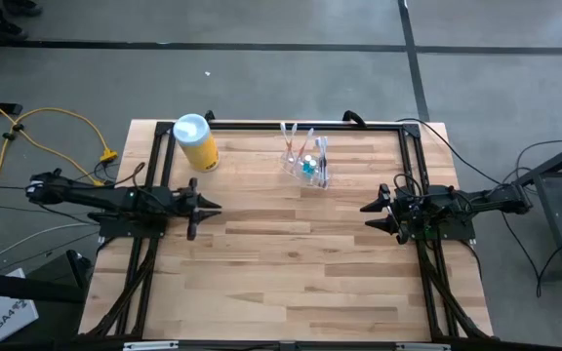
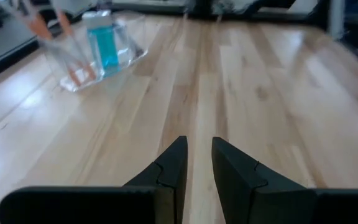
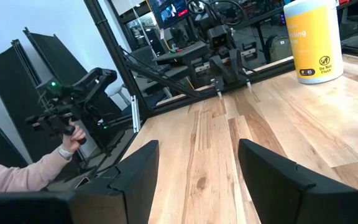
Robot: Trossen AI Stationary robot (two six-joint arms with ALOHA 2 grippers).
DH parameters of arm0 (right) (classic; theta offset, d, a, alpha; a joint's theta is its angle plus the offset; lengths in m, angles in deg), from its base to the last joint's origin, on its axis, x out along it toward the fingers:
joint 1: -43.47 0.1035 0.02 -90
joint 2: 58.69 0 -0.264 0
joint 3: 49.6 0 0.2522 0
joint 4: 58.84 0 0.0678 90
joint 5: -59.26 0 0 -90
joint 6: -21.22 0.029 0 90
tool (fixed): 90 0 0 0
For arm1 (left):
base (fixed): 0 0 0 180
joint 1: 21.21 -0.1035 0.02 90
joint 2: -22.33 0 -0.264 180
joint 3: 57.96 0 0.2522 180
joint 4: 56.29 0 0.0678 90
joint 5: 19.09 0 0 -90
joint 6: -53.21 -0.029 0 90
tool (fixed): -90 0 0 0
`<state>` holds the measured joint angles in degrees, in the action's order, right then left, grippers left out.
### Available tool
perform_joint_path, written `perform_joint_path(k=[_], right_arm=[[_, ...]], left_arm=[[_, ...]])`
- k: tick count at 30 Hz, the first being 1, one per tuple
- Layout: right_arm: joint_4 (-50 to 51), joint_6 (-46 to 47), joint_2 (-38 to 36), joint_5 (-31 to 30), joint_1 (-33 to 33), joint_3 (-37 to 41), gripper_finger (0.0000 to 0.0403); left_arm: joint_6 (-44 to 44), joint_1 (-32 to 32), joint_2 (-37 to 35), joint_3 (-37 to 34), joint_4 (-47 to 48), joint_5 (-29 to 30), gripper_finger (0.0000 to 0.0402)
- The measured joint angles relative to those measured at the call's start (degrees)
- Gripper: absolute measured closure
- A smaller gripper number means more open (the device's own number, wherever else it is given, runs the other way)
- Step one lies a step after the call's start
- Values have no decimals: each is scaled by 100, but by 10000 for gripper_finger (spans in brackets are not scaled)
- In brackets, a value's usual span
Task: Pick & Place toothbrushing station
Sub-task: Return to Home Position
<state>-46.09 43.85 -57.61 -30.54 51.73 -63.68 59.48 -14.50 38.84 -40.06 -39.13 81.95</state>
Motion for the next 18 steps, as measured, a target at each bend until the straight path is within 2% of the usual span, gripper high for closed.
perform_joint_path(k=[8, 18], right_arm=[[0, 2, 0, -2, 0, 0, 191], [0, 2, 0, 0, 2, 0, 190]], left_arm=[[-174, 33, -638, -175, -152, -267, 333], [-240, 203, -665, -357, -427, -273, 333]])
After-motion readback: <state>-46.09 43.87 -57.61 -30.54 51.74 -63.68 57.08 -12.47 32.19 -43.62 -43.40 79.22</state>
